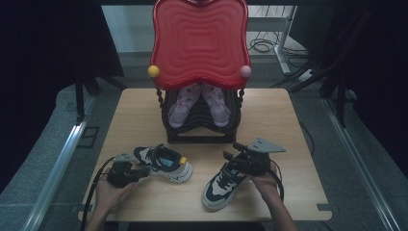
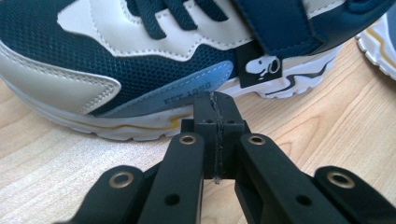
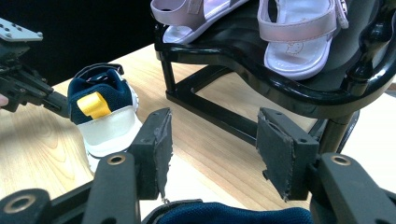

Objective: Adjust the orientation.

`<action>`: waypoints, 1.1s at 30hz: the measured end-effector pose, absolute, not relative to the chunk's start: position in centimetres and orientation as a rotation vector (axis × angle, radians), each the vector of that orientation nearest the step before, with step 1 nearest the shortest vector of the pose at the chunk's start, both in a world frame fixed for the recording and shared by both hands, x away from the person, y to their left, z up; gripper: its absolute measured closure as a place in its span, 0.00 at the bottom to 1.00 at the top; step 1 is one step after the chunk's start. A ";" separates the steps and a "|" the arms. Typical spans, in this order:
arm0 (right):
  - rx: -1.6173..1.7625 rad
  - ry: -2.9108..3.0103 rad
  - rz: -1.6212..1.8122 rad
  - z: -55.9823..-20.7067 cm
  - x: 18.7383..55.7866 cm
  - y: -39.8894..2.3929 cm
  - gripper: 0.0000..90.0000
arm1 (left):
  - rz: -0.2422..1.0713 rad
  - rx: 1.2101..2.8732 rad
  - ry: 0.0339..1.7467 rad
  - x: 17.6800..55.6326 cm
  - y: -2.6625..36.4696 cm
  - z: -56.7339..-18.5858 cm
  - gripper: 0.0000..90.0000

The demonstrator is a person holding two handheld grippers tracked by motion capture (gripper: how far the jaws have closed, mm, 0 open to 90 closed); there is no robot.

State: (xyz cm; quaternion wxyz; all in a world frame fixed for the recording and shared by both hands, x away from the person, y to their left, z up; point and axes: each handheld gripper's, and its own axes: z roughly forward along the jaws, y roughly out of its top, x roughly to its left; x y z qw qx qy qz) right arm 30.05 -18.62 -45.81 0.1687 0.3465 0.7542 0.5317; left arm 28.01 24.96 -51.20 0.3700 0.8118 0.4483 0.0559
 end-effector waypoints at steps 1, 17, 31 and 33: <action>0.986 2.144 1.512 -45.8 30.0 -18.6 0.51 | 0.148 2.082 1.142 27.9 25.0 -51.0 1.00; 0.877 2.269 1.550 -45.3 28.8 -15.4 0.61 | 0.300 1.939 1.149 27.1 25.3 -46.8 0.48; 0.826 2.398 1.515 -45.5 29.1 -11.7 0.97 | 0.341 1.891 1.058 28.7 24.6 -43.5 0.38; 0.813 2.401 1.520 -45.1 29.2 -11.2 0.99 | 0.348 1.890 1.058 28.5 24.7 -43.5 0.38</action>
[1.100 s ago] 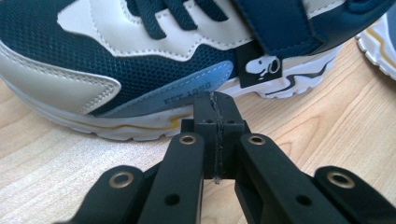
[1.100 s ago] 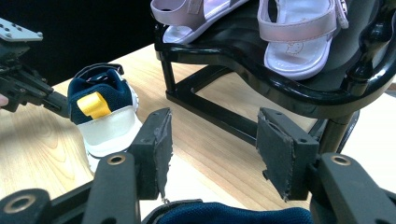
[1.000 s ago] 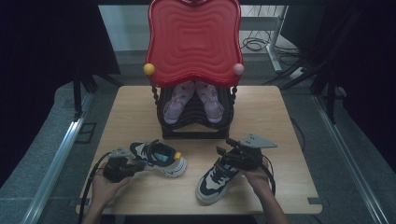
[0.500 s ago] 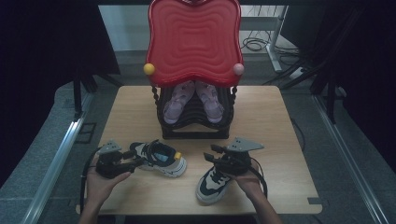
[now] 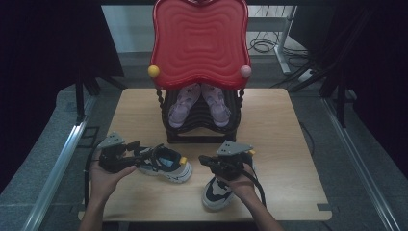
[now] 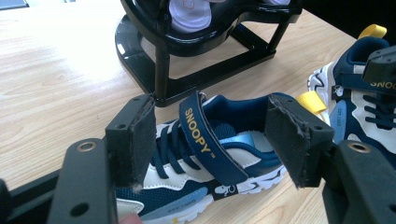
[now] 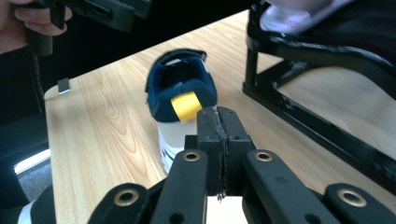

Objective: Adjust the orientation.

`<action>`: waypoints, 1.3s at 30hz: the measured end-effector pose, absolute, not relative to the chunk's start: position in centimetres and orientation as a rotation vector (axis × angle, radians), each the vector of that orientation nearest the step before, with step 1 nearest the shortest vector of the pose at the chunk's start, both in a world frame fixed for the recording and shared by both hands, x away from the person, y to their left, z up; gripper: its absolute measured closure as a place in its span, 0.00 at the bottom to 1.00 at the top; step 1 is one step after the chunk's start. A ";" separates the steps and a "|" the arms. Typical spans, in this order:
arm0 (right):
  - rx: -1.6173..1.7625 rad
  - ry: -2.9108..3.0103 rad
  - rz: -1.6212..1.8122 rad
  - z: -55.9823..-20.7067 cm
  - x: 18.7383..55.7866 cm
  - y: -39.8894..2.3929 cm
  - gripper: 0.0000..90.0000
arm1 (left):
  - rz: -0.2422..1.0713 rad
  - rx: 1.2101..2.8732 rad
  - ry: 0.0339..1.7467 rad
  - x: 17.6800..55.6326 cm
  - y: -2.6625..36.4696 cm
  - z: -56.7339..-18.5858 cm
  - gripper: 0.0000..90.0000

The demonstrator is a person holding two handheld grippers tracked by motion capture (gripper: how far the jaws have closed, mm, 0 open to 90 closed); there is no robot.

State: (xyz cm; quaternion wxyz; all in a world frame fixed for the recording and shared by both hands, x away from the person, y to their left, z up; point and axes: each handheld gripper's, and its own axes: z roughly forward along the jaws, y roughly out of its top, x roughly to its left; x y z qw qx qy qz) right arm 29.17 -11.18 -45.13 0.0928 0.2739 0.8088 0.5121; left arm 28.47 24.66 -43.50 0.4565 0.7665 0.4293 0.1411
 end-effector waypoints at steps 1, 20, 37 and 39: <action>0.803 2.402 1.519 -44.9 29.2 -10.9 0.99 | 0.350 1.885 1.060 28.3 24.8 -43.5 0.38; 0.907 2.428 1.459 -45.5 31.8 -5.2 0.99 | 0.341 1.872 1.079 27.4 26.0 -44.0 0.38; 0.946 2.452 1.367 -46.5 33.4 -3.2 0.99 | 0.345 1.866 1.095 27.5 26.6 -44.4 0.38; 0.948 2.453 1.368 -46.5 33.3 -3.1 0.99 | 0.345 1.866 1.096 27.5 26.6 -44.4 0.38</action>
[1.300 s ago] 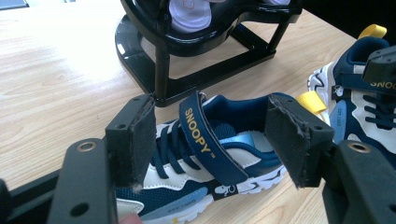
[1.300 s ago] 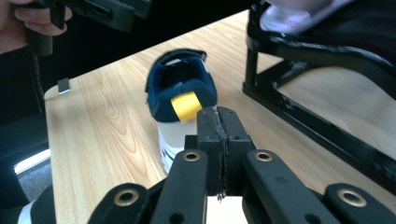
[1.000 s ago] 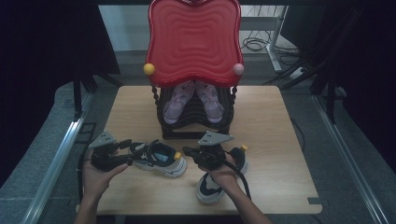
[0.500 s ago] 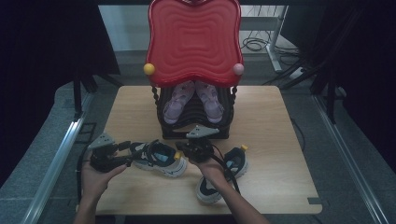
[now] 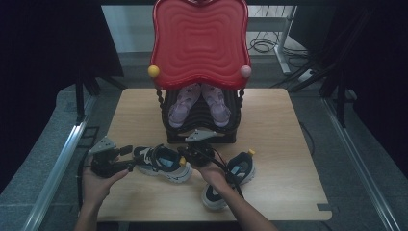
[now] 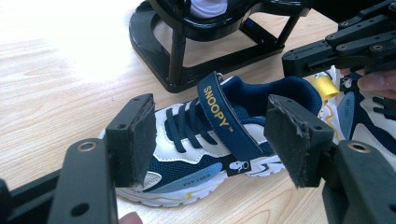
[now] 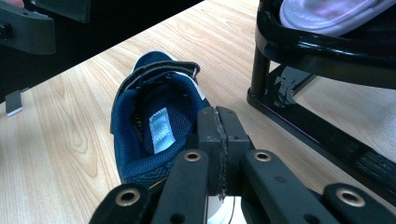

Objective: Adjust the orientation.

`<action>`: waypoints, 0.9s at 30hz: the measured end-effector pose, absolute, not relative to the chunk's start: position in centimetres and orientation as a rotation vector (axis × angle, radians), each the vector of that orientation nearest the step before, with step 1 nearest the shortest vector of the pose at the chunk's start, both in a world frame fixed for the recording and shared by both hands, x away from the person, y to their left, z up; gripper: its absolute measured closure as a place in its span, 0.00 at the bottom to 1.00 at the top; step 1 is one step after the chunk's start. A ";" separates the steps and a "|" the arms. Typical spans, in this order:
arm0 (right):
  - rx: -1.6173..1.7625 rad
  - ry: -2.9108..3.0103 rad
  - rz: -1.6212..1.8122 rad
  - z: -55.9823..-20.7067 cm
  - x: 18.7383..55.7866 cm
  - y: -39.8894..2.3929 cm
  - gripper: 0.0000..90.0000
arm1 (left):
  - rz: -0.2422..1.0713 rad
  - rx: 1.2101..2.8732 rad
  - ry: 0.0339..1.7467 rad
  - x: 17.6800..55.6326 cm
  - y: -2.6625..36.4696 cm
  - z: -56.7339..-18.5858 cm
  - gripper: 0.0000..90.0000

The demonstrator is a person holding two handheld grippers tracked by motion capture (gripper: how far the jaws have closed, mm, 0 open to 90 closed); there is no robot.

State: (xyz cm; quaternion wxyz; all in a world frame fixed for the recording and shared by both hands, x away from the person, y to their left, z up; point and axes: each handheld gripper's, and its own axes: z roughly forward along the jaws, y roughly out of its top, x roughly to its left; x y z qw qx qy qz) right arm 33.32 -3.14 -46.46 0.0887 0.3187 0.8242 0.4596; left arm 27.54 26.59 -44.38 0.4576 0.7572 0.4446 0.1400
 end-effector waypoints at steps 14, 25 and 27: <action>0.858 2.519 1.418 -46.6 31.2 -2.4 0.99 | 0.357 1.856 1.117 27.6 27.2 -44.7 0.39; 0.839 2.538 1.398 -47.2 30.8 -2.2 0.99 | 0.357 1.865 1.127 27.7 27.2 -45.1 0.39; 0.835 2.536 1.390 -47.3 30.7 -2.2 0.99 | 0.357 1.867 1.129 27.7 27.2 -45.1 0.39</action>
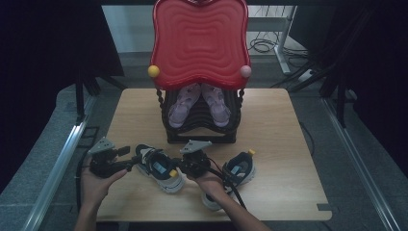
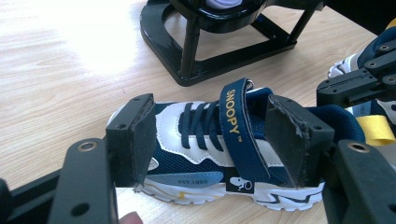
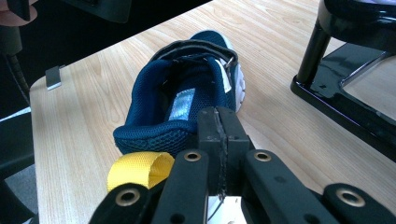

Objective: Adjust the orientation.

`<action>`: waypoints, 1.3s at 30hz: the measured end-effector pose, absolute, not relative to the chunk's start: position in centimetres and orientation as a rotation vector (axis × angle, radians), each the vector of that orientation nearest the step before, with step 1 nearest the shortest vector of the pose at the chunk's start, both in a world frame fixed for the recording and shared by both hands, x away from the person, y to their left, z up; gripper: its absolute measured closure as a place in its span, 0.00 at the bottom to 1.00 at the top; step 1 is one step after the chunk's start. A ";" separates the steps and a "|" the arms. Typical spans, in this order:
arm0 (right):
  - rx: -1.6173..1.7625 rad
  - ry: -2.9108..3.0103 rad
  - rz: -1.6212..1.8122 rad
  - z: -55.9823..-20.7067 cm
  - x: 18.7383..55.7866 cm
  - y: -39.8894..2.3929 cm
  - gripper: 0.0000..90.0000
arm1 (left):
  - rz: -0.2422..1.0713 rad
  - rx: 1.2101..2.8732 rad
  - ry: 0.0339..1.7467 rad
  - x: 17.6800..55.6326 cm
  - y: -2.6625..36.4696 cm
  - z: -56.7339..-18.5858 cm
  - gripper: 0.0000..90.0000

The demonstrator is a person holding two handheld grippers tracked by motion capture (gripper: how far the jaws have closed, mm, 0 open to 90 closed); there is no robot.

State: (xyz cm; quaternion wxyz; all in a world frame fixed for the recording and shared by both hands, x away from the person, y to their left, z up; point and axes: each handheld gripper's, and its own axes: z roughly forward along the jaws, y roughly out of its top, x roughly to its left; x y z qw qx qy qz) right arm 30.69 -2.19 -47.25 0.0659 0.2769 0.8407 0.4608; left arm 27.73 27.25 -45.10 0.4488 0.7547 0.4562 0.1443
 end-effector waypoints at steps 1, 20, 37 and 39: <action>0.835 2.539 1.391 -47.2 30.6 -2.2 0.99 | 0.357 1.867 1.130 27.7 27.2 -45.1 0.39; 0.764 2.601 1.438 -47.6 29.3 -1.2 0.99 | 0.426 1.837 1.123 27.4 27.7 -45.1 0.39; 0.636 2.636 1.426 -48.0 28.1 0.8 0.99 | 0.413 1.820 1.120 27.1 28.3 -44.8 0.41; 0.628 2.639 1.432 -48.1 28.0 0.9 0.99 | 0.408 1.816 1.119 27.1 28.3 -44.8 0.41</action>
